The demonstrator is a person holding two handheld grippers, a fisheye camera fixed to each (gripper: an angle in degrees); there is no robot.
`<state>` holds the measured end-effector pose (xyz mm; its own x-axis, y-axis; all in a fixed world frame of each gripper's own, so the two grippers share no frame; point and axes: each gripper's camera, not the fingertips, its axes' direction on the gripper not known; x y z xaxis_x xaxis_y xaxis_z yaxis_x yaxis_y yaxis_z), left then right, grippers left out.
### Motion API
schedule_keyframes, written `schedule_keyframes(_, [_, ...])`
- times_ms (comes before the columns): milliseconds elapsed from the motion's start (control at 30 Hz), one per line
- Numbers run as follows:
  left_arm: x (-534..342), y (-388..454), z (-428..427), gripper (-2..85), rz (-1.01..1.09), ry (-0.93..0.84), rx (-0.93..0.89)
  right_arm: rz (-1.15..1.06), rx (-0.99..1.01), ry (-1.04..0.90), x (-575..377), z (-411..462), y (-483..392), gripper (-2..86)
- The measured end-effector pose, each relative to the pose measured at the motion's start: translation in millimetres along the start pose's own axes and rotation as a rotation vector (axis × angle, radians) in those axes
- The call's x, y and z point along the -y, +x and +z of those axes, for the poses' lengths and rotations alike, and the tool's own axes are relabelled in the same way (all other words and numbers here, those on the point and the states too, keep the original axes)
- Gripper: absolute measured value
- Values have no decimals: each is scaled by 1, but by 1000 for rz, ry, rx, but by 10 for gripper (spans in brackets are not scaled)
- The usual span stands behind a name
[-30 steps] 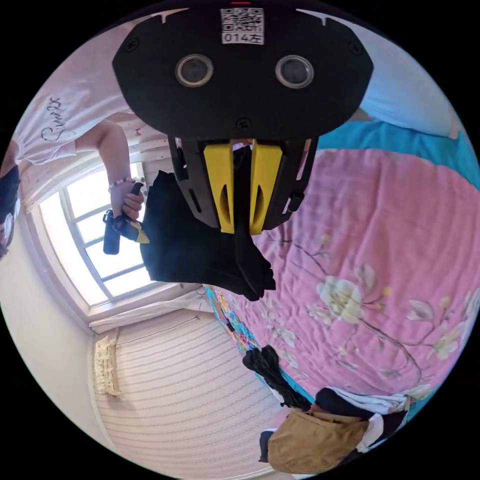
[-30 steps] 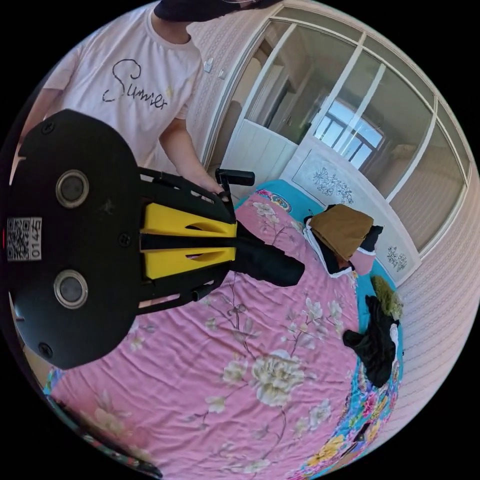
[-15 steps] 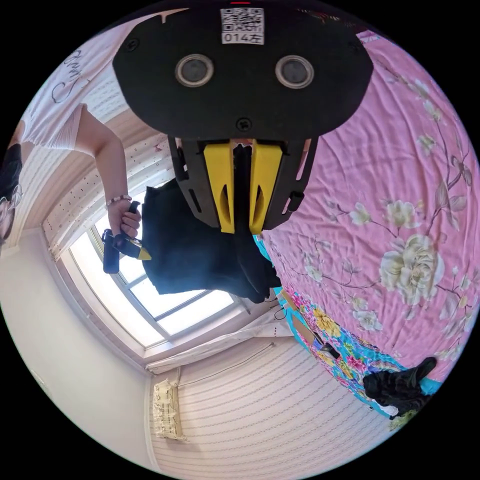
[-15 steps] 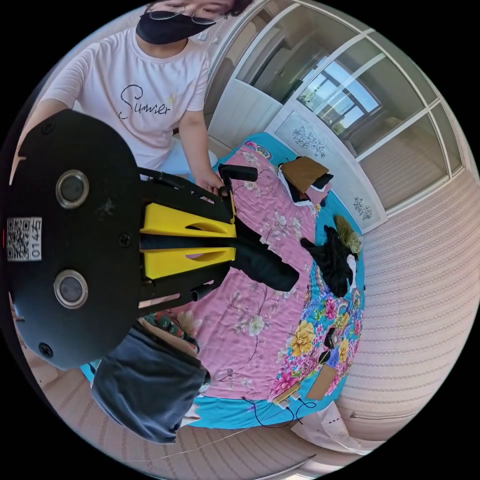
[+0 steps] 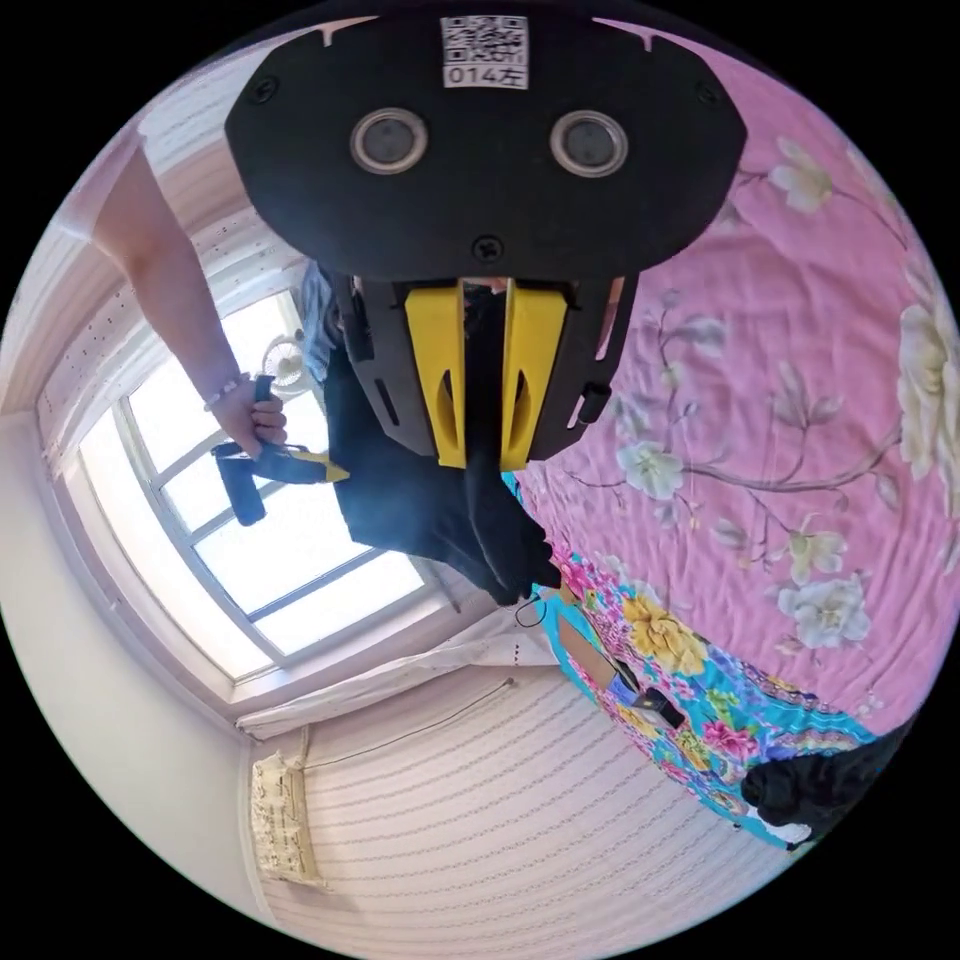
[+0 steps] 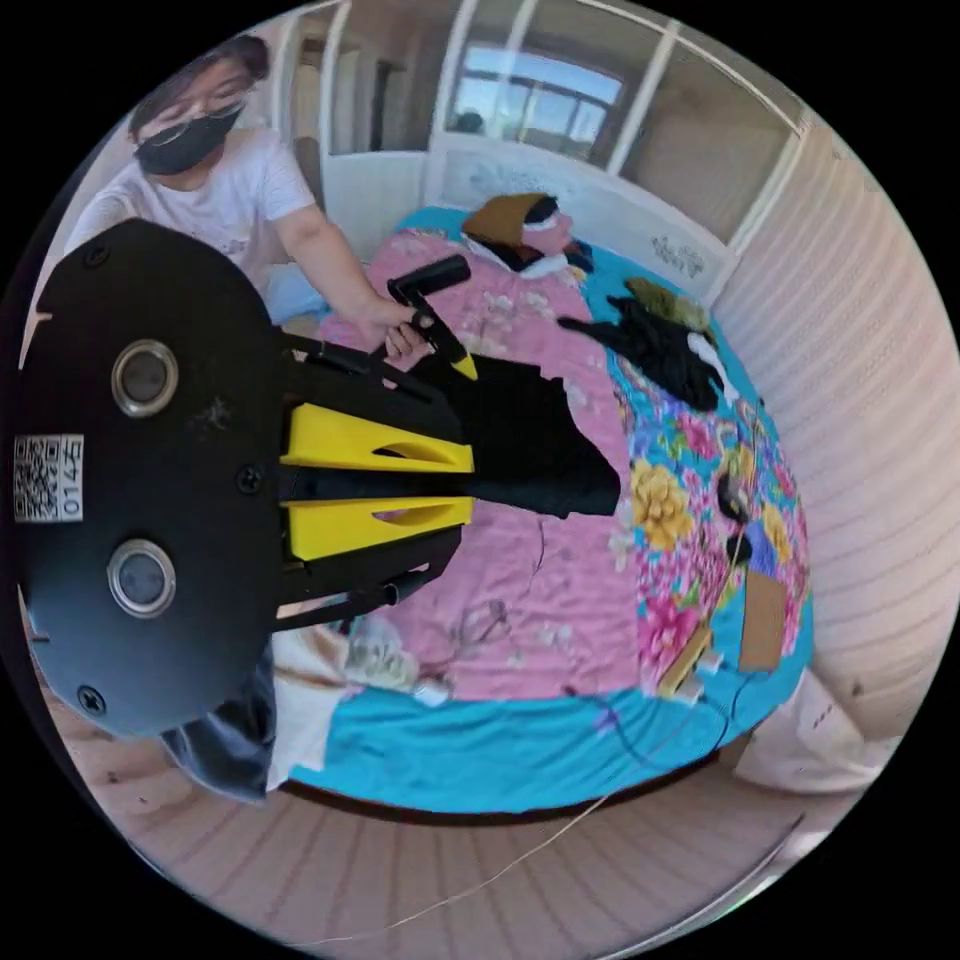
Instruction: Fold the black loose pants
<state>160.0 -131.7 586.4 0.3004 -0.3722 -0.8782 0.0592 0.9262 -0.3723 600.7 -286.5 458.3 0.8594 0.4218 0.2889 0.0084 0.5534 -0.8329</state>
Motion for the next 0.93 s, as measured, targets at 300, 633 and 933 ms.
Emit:
schedule_keyframes(300, [-15, -36, 5, 63, -2, -207, 71, -1, -185, 75, -28, 22, -21, 66])
schedule_keyframes(633, [-94, -18, -207, 63, 290, -170, 205, -462, -29, 178, -68, 54, -222, 72])
schedule_keyframes(933, [-150, -72, -471, 74, 70, 175, 565, -812, 93, 34, -69, 206, -457, 110])
